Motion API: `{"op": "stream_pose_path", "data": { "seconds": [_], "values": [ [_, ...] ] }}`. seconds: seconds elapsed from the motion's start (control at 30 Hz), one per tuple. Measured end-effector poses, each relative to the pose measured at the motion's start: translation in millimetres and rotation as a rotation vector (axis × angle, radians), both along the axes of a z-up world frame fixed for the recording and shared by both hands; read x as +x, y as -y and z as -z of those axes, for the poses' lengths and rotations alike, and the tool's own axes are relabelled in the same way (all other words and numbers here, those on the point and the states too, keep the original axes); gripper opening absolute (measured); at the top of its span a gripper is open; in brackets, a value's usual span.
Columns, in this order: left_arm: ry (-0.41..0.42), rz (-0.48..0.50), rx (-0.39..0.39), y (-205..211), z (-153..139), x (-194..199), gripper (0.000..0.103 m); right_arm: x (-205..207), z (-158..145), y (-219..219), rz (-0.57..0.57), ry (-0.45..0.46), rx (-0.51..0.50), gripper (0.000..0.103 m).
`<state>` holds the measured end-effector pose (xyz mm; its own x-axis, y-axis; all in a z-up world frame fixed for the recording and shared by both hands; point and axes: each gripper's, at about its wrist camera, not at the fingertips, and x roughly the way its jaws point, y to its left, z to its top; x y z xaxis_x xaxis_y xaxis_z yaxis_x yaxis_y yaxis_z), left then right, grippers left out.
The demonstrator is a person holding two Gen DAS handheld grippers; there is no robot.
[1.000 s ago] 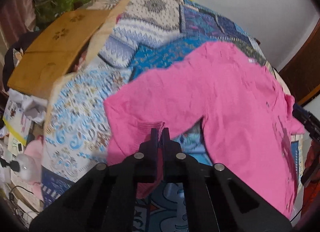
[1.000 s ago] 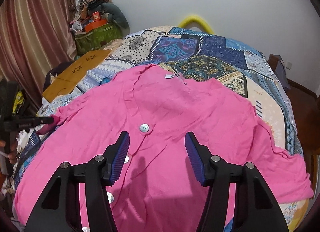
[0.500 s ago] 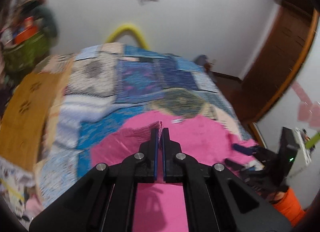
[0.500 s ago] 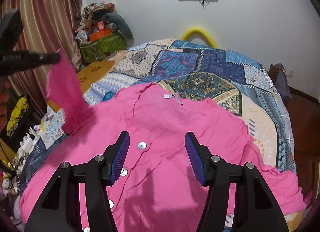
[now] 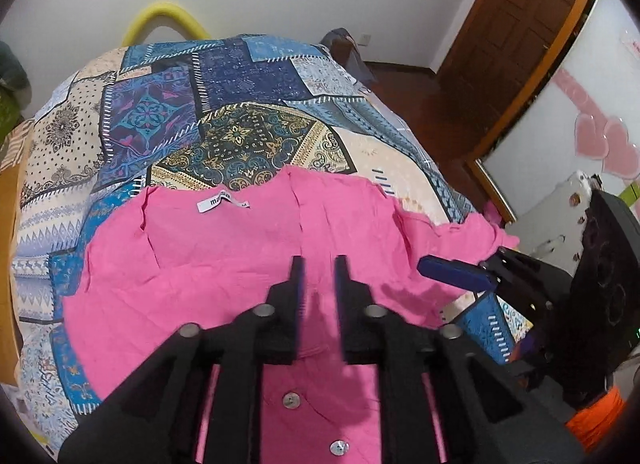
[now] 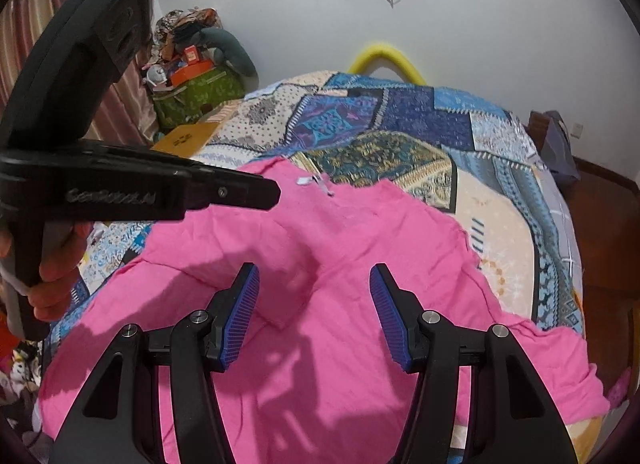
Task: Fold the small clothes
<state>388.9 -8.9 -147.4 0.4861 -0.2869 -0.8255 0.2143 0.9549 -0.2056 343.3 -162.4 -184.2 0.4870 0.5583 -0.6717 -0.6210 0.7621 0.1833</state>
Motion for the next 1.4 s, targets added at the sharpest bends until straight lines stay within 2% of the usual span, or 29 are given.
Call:
{"op": "stream_pose_path", "data": {
  "seconds": [0.03,0.1,0.17,0.27,0.4,0.5,0.57,0.63,0.7,0.77,0.93,1.07,1.17,1.27,1.4],
  "values": [
    [0.011,-0.007,0.011,-2,0,1,0.031,2,2,0,0.0,-0.01,-0.001,0.054],
    [0.06,-0.047,0.041,-18,-9,-7,0.052,4,7,-2,-0.005,-0.024,-0.007,0.054],
    [0.098,-0.094,0.073,-41,-14,-13,0.058,7,11,-7,-0.017,-0.036,-0.008,0.054],
    [0.102,-0.191,0.125,-89,-10,-20,0.06,15,18,-17,-0.026,-0.048,-0.021,0.054],
    [0.025,-0.316,0.181,-154,19,-28,0.06,27,28,-30,-0.026,-0.067,-0.035,0.052],
    [-0.023,-0.372,0.208,-184,44,-31,0.06,37,37,-41,-0.02,-0.075,-0.065,0.038],
    [-0.049,-0.393,0.204,-198,60,-34,0.06,44,46,-50,-0.026,-0.099,-0.083,0.033],
    [-0.065,-0.393,0.192,-206,70,-35,0.06,46,50,-56,-0.022,-0.092,-0.101,0.018],
    [-0.073,-0.382,0.183,-209,78,-38,0.06,47,49,-57,-0.018,-0.077,-0.112,0.009],
    [-0.076,-0.37,0.18,-206,81,-39,0.06,46,47,-56,-0.021,-0.073,-0.101,0.007],
    [-0.065,-0.334,0.149,-192,81,-43,0.06,37,26,-42,-0.012,-0.041,-0.056,0.006],
    [-0.049,-0.307,0.18,-178,82,-47,0.067,31,16,-28,0.009,-0.018,-0.057,0.006],
    [-0.071,-0.308,0.21,-173,94,-46,0.067,36,26,-26,0.027,-0.042,-0.09,0.006],
    [-0.073,-0.332,0.199,-176,101,-47,0.072,43,47,-27,0.043,-0.09,-0.127,0.007],
    [-0.066,-0.347,0.228,-180,99,-51,0.073,41,56,-27,0.052,-0.099,-0.154,0.015]
  ]
}}
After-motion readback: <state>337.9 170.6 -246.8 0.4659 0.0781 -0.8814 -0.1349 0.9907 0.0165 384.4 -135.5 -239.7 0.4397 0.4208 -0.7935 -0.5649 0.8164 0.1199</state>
